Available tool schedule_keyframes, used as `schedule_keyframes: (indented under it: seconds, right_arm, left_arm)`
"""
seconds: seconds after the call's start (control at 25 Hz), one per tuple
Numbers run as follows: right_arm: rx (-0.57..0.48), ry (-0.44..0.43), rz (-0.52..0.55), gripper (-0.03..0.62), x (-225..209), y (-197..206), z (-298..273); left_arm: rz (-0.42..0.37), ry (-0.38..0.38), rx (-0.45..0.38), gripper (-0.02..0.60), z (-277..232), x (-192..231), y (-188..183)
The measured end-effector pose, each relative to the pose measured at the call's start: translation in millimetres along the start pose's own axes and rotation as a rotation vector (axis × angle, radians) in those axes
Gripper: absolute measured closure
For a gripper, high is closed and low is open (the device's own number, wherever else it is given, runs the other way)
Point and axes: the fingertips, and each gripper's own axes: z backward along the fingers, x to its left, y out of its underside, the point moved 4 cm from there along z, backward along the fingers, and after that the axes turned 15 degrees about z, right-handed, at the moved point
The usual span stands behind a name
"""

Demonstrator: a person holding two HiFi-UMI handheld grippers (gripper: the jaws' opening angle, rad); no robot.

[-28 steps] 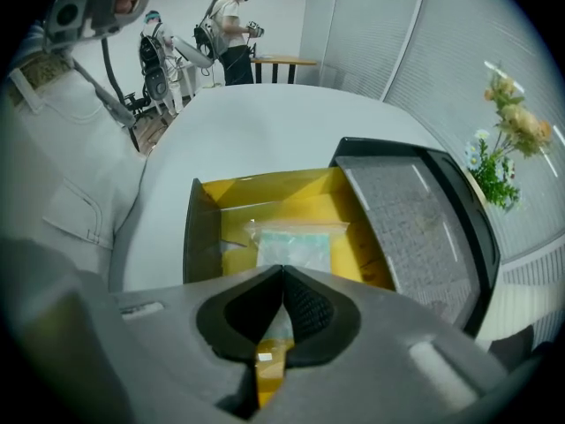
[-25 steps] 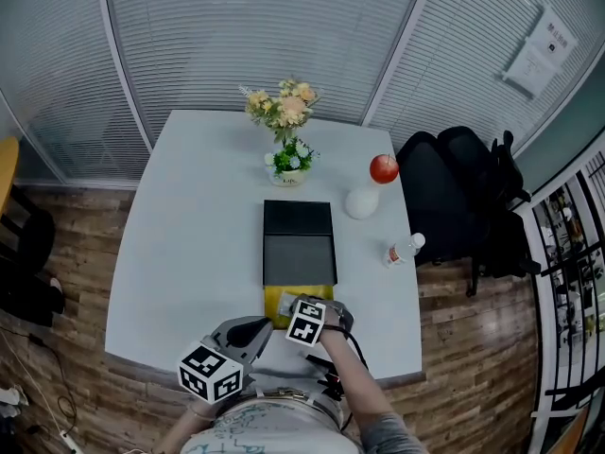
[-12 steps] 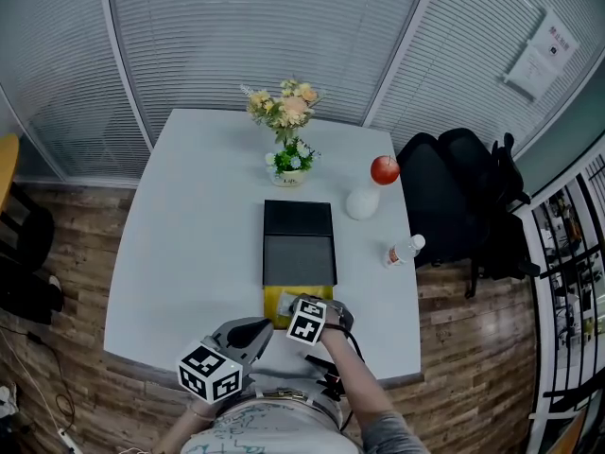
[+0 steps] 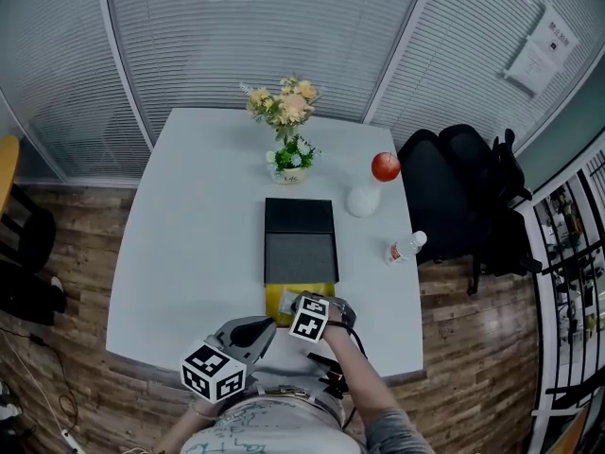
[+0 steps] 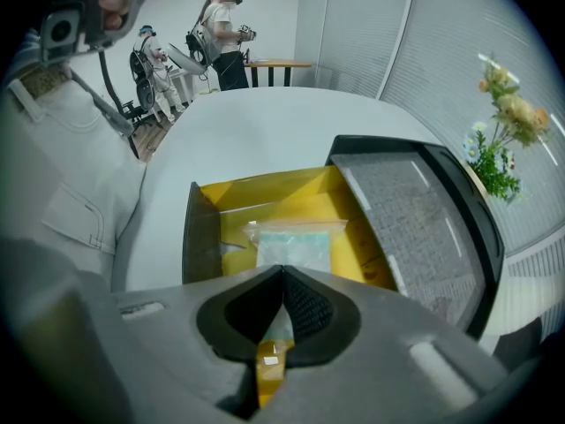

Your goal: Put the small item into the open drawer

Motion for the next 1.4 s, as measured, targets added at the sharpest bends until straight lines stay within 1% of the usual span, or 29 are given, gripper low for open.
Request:
schedule_keyframes:
  seconds: [0.4, 0.52, 0.64, 0.8, 1.0, 1.2, 1.32, 1.4]
  right_arm:
    - [-0.014, 0.007, -0.017, 0.595, -1, 1, 1]
    - [-0.031, -0.003, -0.033, 0.595, -1, 2, 1]
    - [-0.049, -0.011, -0.055, 0.595, -3, 3, 3]
    - [-0.058, 0.003, -0.054, 0.595, -1, 3, 4]
    - [-0.087, 0.005, -0.093, 0.595, -1, 4, 5]
    - [-0.098, 0.005, -0.105, 0.589, -3, 4, 6]
    - [-0.115, 0.003, -0.135, 0.582, -4, 7, 8]
    - [-0.125, 0.004, -0.159, 0.560, -6, 9, 9]
  left_arm:
    - [-0.009, 0.008, 0.007, 0.583, -2, -3, 2]
    - [-0.011, 0.007, 0.000, 0.584, 0, -5, 4]
    - [-0.018, 0.003, -0.013, 0.584, 1, -6, 3]
    - [-0.029, -0.008, -0.016, 0.584, 7, -10, 8]
    - [-0.020, -0.032, -0.037, 0.584, 15, -9, 10]
    - [-0.038, -0.036, -0.030, 0.584, 20, -13, 14]
    - [-0.035, -0.043, -0.032, 0.584, 22, -13, 16]
    - [-0.027, -0.049, -0.044, 0.584, 24, -12, 16]
